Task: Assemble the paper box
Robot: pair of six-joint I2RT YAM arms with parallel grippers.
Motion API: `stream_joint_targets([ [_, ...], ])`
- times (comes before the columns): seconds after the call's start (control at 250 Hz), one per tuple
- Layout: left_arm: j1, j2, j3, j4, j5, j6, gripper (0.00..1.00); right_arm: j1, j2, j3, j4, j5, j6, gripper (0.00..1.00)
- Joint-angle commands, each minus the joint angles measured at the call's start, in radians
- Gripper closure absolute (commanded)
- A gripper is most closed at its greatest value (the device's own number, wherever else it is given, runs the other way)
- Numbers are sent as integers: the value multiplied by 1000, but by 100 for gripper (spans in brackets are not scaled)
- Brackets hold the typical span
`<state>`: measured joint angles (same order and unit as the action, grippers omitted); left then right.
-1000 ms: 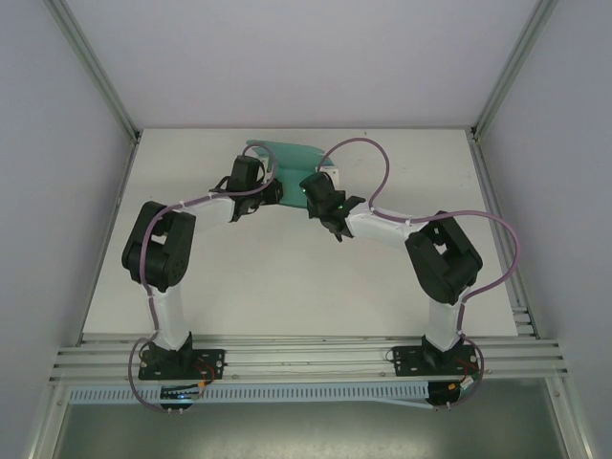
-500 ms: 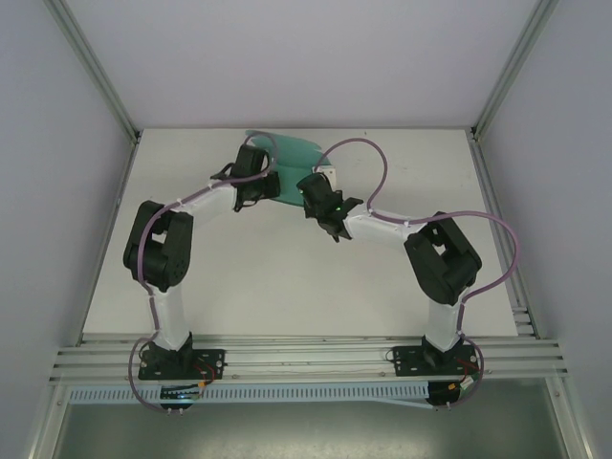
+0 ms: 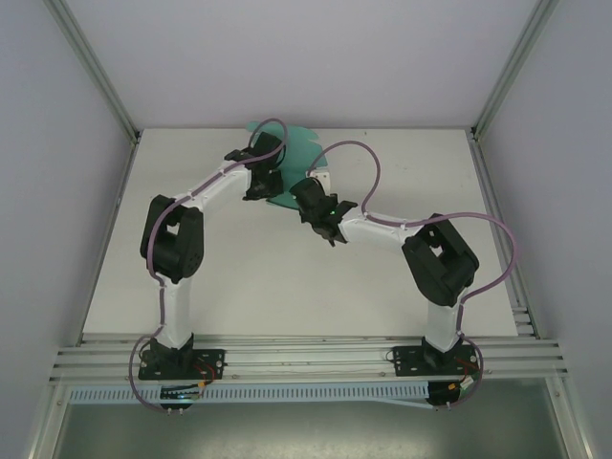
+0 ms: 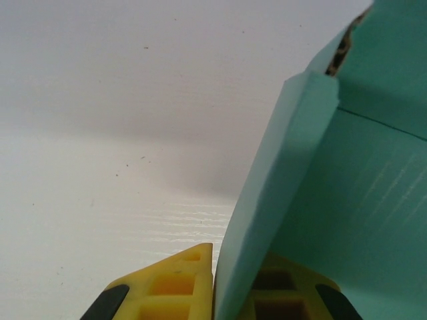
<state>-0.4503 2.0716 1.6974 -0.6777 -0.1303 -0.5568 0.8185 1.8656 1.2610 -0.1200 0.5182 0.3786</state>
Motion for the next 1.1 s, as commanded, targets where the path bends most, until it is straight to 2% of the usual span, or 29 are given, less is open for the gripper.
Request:
stream_joint_targets([
  [0.0,30,34,21,22,-160,8,92,34,-32,-20,-36,99,-55,100],
  [0.1,30,-33,-69,174,8,64,63,34,-42,-37,-9,86,-64,100],
  [0.168,30,-80,-118,250,67,81,57,33,-49,-52,14,74,-76,100],
  [0.24,30,-104,-131,273,83,98,53,34,-56,-61,29,62,-79,100],
  [0.612,55,-122,-158,387,186,129,52,33,-70,-81,58,30,-91,100],
  [0.719,71,-125,-157,383,168,122,59,34,-70,-81,53,33,-90,100],
  [0.819,76,-137,-180,403,157,117,59,36,-64,-75,45,29,-90,100],
  [0.919,78,-165,-240,497,179,101,59,35,-53,-65,37,21,-91,100],
  [0.987,78,-182,-272,545,149,81,69,37,-51,-62,36,23,-87,100],
  [1.051,79,-186,-279,553,93,63,91,39,-57,-68,40,23,-84,100],
  [1.083,79,-184,-278,554,71,67,100,38,-59,-70,42,26,-83,100],
  [1.095,79,-184,-277,551,61,67,100,38,-59,-70,42,26,-83,100],
])
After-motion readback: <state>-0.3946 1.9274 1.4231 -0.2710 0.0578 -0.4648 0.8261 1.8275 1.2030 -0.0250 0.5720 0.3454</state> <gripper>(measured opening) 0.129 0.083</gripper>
